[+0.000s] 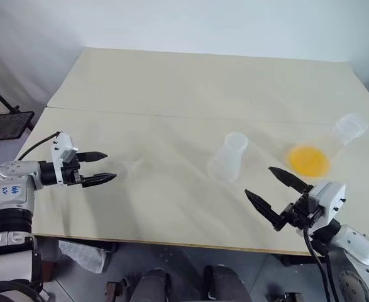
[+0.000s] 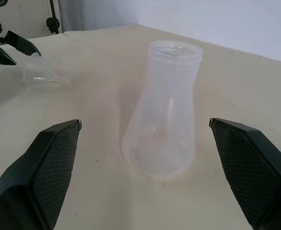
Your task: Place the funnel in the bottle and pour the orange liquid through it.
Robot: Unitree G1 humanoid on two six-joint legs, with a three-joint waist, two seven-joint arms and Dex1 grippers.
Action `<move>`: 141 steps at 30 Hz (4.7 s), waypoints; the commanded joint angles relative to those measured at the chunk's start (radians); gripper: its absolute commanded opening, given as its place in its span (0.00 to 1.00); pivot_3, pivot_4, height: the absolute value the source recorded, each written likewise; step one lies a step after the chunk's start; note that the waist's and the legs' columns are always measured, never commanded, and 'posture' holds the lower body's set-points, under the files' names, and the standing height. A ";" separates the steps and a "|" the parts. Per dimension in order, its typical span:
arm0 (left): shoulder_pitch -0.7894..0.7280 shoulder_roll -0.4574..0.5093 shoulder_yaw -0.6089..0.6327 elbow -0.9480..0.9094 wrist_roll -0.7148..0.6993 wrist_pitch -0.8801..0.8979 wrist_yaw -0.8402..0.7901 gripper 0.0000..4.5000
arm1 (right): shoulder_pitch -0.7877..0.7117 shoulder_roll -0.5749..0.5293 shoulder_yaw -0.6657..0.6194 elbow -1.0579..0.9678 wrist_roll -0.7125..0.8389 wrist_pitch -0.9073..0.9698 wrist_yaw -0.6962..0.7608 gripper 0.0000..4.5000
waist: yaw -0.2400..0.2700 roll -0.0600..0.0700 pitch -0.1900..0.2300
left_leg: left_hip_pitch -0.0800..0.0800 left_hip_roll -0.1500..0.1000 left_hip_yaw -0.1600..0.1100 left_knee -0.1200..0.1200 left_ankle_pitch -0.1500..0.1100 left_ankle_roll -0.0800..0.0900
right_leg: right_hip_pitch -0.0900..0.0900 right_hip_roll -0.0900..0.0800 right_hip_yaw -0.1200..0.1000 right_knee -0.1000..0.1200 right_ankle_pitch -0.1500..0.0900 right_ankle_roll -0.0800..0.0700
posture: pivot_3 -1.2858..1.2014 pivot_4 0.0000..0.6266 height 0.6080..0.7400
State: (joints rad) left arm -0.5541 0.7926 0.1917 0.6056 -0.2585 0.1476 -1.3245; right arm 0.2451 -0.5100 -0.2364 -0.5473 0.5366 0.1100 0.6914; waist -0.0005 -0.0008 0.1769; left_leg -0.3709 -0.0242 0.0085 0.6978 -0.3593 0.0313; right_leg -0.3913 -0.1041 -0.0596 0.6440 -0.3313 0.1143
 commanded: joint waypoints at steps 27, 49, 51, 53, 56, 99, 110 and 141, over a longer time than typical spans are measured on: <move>0.260 -0.148 0.016 -0.594 -0.161 0.249 0.323 1.00 | 0.098 -0.202 -0.116 -0.100 0.154 0.073 0.247 1.00 | 0.007 -0.001 0.000 | 0.001 0.000 -0.002 0.000 -0.001 0.001 | 0.005 -0.001 0.003 -0.007 0.000 0.000 | 0.52 0.24 1.00; 0.243 -0.112 0.035 -0.482 -0.141 0.143 0.352 1.00 | 0.031 -0.162 -0.060 -0.079 0.120 0.087 0.198 1.00 | 0.015 -0.001 0.000 | 0.002 0.000 -0.002 0.000 -0.001 0.001 | 0.005 -0.001 0.002 -0.008 0.000 0.000 | 0.52 0.24 1.00; 0.256 -0.070 0.059 -0.490 -0.171 0.157 0.298 1.00 | 0.032 -0.157 -0.056 -0.080 0.117 0.088 0.195 1.00 | 0.011 -0.001 0.000 | 0.002 0.000 -0.002 -0.001 -0.001 0.001 | 0.005 0.000 0.001 -0.008 0.000 0.000 | 0.52 0.24 1.00; 0.271 -0.033 0.070 -0.511 -0.206 0.188 0.246 1.00 | 0.031 -0.154 -0.052 -0.077 0.114 0.087 0.196 1.00 | 0.010 -0.001 0.000 | 0.002 0.000 -0.002 -0.001 -0.001 0.001 | 0.005 0.000 0.001 -0.008 0.000 0.000 | 0.52 0.24 1.00; 0.307 0.013 0.076 -0.546 -0.235 0.211 0.190 1.00 | 0.027 -0.154 -0.049 -0.074 0.113 0.089 0.196 1.00 | 0.006 0.000 0.000 | 0.002 0.000 -0.002 -0.001 -0.001 0.001 | 0.005 -0.001 0.002 -0.008 0.000 0.000 | 0.52 0.24 1.00; 0.230 -0.142 -0.066 -0.467 -0.071 0.190 0.460 0.42 | 0.011 -0.134 -0.054 -0.094 0.105 0.108 0.141 1.00 | 0.006 0.000 0.000 | 0.003 0.000 -0.006 -0.002 -0.001 0.001 | 0.010 0.000 -0.001 -0.016 0.000 0.000 | 0.52 0.24 1.00; 0.148 -0.116 -0.058 -0.417 -0.113 0.189 0.360 0.00 | 0.019 -0.124 -0.053 -0.088 0.090 0.094 0.139 1.00 | 0.018 0.000 0.000 | 0.003 0.000 -0.006 -0.002 -0.001 0.001 | 0.011 0.000 -0.002 -0.016 0.000 0.000 | 0.52 0.24 1.00; -0.889 -0.357 -0.475 0.069 -0.127 0.806 -0.141 0.00 | 0.321 0.029 -0.319 -0.246 0.068 -0.023 0.035 1.00 | 0.023 0.000 0.000 | 0.001 -0.002 -0.009 0.000 0.000 0.002 | 0.013 0.007 -0.001 -0.016 0.000 0.001 | 0.52 0.24 1.00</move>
State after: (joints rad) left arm -1.4078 0.4501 -0.2825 0.6505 -0.4045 0.9750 -1.4610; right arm 0.5619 -0.4938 -0.5303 -0.7418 0.5986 0.1190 0.7477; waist 0.0224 -0.0003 0.1772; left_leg -0.3697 -0.0263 -0.0009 0.6978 -0.3598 0.0331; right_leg -0.3782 -0.0977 -0.0611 0.6277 -0.3315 0.1153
